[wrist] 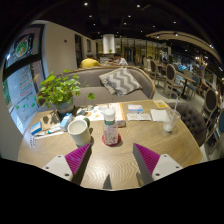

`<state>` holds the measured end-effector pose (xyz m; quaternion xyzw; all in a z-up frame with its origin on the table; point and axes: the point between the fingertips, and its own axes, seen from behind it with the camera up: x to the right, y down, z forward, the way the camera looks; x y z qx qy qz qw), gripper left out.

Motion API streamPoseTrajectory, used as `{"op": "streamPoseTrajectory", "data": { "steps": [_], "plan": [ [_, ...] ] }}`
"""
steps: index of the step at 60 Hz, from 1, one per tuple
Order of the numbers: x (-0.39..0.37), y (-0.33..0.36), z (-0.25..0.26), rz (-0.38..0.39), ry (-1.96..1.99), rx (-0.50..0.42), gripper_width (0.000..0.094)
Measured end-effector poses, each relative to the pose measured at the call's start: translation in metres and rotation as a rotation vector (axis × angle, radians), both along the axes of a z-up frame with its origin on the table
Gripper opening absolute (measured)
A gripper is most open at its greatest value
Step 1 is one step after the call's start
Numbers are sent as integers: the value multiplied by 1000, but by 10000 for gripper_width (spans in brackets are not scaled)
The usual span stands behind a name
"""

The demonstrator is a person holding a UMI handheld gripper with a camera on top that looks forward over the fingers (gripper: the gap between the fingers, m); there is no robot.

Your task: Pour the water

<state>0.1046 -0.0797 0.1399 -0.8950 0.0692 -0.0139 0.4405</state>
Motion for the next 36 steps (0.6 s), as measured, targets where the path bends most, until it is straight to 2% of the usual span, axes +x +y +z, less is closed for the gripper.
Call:
{"op": "streamPoseTrajectory", "data": {
  "steps": [16,36],
  "plan": [
    [-24,-82,71,4,16,10,852],
    [-20,-110,86,-14,0,0,856]
  ]
}}
